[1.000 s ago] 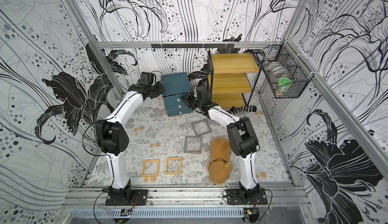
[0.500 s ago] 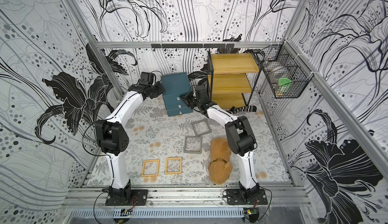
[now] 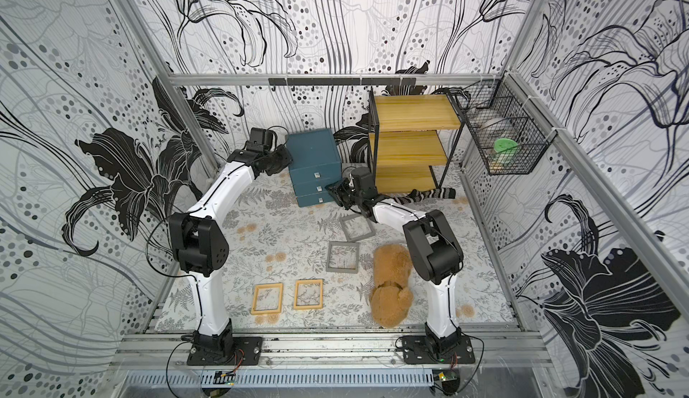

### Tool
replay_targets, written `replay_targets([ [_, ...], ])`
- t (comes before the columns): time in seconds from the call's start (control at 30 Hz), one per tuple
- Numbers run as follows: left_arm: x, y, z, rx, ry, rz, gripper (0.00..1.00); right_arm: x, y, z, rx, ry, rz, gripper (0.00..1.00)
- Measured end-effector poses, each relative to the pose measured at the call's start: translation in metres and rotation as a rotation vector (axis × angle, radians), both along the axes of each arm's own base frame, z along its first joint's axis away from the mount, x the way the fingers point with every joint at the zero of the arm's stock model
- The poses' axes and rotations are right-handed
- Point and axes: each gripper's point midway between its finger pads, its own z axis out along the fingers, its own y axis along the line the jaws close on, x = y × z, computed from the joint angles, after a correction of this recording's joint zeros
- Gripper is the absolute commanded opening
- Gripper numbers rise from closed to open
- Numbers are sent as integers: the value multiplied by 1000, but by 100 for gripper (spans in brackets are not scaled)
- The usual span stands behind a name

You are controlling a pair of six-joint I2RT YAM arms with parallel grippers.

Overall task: Place the brooch boxes into the drawer by color
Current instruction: Close the drawer in the storage box, then open the drawer in the storage box.

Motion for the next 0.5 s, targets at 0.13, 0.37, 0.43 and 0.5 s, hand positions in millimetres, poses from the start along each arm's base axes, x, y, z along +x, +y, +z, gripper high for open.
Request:
replay_targets([
  [0.13, 0, 0, 0, 0, 0, -1, 27, -1, 1, -5, 13, 12, 1, 38],
  [0.37, 0, 0, 0, -1, 0, -1, 27, 17, 15, 5, 79, -24, 7, 39],
  [0.43, 0, 0, 0, -1, 0, -1, 27, 18, 16, -2, 87, -8, 6, 40],
  [0.5, 0, 0, 1, -1, 0, -2, 27, 20, 18, -10, 91, 8, 6, 40],
])
